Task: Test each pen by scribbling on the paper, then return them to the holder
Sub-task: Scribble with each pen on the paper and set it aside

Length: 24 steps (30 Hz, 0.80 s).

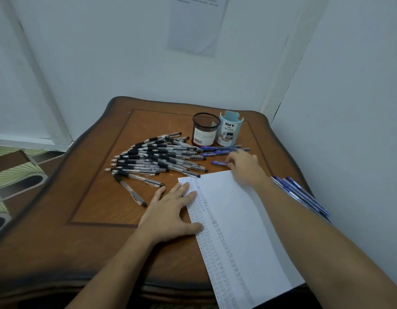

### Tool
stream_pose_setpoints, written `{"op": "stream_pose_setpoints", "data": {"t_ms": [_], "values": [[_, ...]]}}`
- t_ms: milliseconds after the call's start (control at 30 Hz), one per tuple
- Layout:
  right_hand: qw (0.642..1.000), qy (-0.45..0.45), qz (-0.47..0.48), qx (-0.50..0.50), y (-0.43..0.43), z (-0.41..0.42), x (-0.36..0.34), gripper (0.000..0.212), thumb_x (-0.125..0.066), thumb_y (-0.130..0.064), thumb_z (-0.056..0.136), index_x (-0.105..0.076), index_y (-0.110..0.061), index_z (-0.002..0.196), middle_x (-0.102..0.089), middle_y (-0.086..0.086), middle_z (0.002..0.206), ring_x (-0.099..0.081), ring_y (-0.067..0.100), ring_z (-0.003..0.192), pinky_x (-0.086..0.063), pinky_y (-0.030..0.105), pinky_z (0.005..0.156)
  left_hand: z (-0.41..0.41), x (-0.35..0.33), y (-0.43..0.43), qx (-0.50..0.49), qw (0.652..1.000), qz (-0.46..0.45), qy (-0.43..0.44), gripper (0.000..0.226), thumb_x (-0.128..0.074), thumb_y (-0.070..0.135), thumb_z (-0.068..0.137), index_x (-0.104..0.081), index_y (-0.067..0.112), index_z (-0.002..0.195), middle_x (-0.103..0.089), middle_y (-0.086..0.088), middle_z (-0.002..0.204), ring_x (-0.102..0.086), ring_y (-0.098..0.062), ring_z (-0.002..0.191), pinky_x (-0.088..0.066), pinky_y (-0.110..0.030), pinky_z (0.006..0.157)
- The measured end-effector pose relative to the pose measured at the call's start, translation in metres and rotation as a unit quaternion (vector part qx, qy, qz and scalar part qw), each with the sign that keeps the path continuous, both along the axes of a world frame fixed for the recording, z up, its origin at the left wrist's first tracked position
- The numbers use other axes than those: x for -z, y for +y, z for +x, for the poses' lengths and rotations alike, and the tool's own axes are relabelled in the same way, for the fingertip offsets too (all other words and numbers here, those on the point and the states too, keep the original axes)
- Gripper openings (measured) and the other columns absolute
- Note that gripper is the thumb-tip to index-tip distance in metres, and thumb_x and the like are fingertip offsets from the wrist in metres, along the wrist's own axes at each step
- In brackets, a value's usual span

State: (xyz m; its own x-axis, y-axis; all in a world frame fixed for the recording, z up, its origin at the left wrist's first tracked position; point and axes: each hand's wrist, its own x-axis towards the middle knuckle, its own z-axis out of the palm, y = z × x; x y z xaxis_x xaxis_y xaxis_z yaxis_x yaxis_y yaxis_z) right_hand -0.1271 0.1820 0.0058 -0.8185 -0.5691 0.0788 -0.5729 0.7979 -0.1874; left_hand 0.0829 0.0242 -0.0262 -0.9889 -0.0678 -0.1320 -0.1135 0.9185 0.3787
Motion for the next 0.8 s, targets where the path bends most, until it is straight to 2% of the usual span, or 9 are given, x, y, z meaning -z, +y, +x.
{"op": "stream_pose_setpoints", "data": {"t_ms": [100, 200, 267, 300, 367, 467, 567, 700, 800], "values": [[0.993, -0.022, -0.112, -0.026, 0.005, 0.016, -0.013, 0.015, -0.042, -0.015, 0.105, -0.051, -0.013, 0.117, -0.050, 0.007, 0.118, -0.054, 0.020, 0.095, -0.035, 0.026, 0.070, 0.001, -0.001, 0.001, -0.003, 1.000, 0.002, 0.000, 0.102, -0.040, 0.084, 0.066, -0.018, 0.038, 0.154, 0.001, 0.013, 0.164, 0.007, -0.002, 0.148, 0.013, -0.037, 0.119], [0.973, -0.078, -0.215, -0.019, 0.005, 0.039, -0.028, 0.026, -0.044, -0.039, 0.104, -0.054, -0.018, 0.115, -0.055, -0.006, 0.100, -0.050, 0.004, 0.077, -0.034, 0.023, 0.061, 0.000, -0.001, 0.002, -0.005, 1.000, 0.002, 0.000, 0.109, -0.032, 0.090, 0.060, -0.018, 0.038, 0.154, 0.001, 0.013, 0.164, 0.006, -0.003, 0.148, 0.013, -0.037, 0.119], [0.957, -0.115, -0.266, -0.008, 0.005, 0.055, -0.037, 0.052, -0.044, -0.061, 0.095, -0.057, -0.012, 0.083, -0.052, -0.006, 0.074, -0.044, 0.006, 0.063, -0.030, 0.026, 0.057, -0.001, -0.001, 0.002, -0.006, 1.000, 0.000, 0.000, 0.112, -0.028, 0.092, 0.056, -0.018, 0.038, 0.154, 0.001, 0.013, 0.164, 0.006, -0.003, 0.149, 0.013, -0.038, 0.119], [0.946, -0.127, -0.298, 0.001, 0.004, 0.063, -0.042, 0.057, -0.046, -0.064, 0.092, -0.050, -0.013, 0.067, -0.045, -0.007, 0.061, -0.038, 0.005, 0.056, -0.027, 0.025, 0.054, -0.001, 0.000, 0.002, -0.006, 1.000, 0.000, -0.001, 0.113, -0.027, 0.092, 0.056, -0.018, 0.038, 0.154, 0.001, 0.013, 0.164, 0.006, -0.003, 0.149, 0.012, -0.038, 0.119], [0.914, -0.150, -0.375, 0.025, 0.003, 0.074, -0.044, 0.060, -0.053, -0.059, 0.093, -0.038, -0.015, 0.053, -0.034, -0.011, 0.047, -0.030, 0.006, 0.046, -0.026, 0.023, 0.051, -0.001, -0.001, 0.002, -0.006, 1.000, -0.002, -0.003, 0.114, -0.026, 0.092, 0.055, -0.018, 0.038, 0.154, 0.001, 0.013, 0.164, 0.006, -0.003, 0.149, 0.012, -0.038, 0.119], [0.847, -0.208, -0.486, 0.056, 0.001, 0.085, -0.042, 0.056, -0.057, -0.049, 0.093, -0.041, -0.013, 0.054, -0.033, -0.004, 0.050, -0.027, 0.010, 0.050, -0.026, 0.034, 0.054, 0.000, -0.001, 0.003, -0.007, 1.000, 0.001, 0.002, 0.114, -0.026, 0.092, 0.054, -0.018, 0.038, 0.154, 0.000, 0.013, 0.164, 0.005, -0.003, 0.149, 0.011, -0.038, 0.119], [0.757, -0.303, -0.578, 0.004, 0.006, 0.099, -0.040, 0.057, -0.057, -0.062, 0.090, -0.050, -0.015, 0.060, -0.035, -0.002, 0.049, -0.028, 0.012, 0.047, -0.025, 0.025, 0.048, 0.001, -0.002, 0.003, -0.005, 1.000, 0.005, 0.000, 0.114, -0.027, 0.092, 0.055, -0.019, 0.038, 0.154, -0.001, 0.013, 0.164, 0.004, -0.003, 0.149, 0.011, -0.038, 0.120], [0.704, -0.323, -0.632, 0.025, 0.013, 0.110, -0.028, 0.054, -0.051, -0.061, 0.077, -0.059, -0.009, 0.073, -0.039, -0.003, 0.043, -0.034, 0.011, 0.044, -0.035, 0.021, 0.047, 0.000, -0.004, 0.004, -0.007, 1.000, -0.001, -0.009, 0.106, -0.036, 0.089, 0.062, -0.018, 0.038, 0.154, -0.001, 0.013, 0.163, 0.004, -0.003, 0.149, 0.011, -0.039, 0.120], [0.640, -0.358, -0.676, 0.071, 0.015, 0.110, -0.019, 0.046, -0.053, -0.048, 0.089, -0.061, -0.004, 0.079, -0.034, -0.003, 0.043, -0.031, 0.010, 0.043, -0.035, 0.022, 0.049, 0.000, -0.002, 0.003, -0.005, 1.000, 0.002, -0.002, 0.112, -0.032, 0.092, 0.057, -0.019, 0.038, 0.154, -0.002, 0.012, 0.164, 0.004, -0.003, 0.149, 0.011, -0.039, 0.120]]}}
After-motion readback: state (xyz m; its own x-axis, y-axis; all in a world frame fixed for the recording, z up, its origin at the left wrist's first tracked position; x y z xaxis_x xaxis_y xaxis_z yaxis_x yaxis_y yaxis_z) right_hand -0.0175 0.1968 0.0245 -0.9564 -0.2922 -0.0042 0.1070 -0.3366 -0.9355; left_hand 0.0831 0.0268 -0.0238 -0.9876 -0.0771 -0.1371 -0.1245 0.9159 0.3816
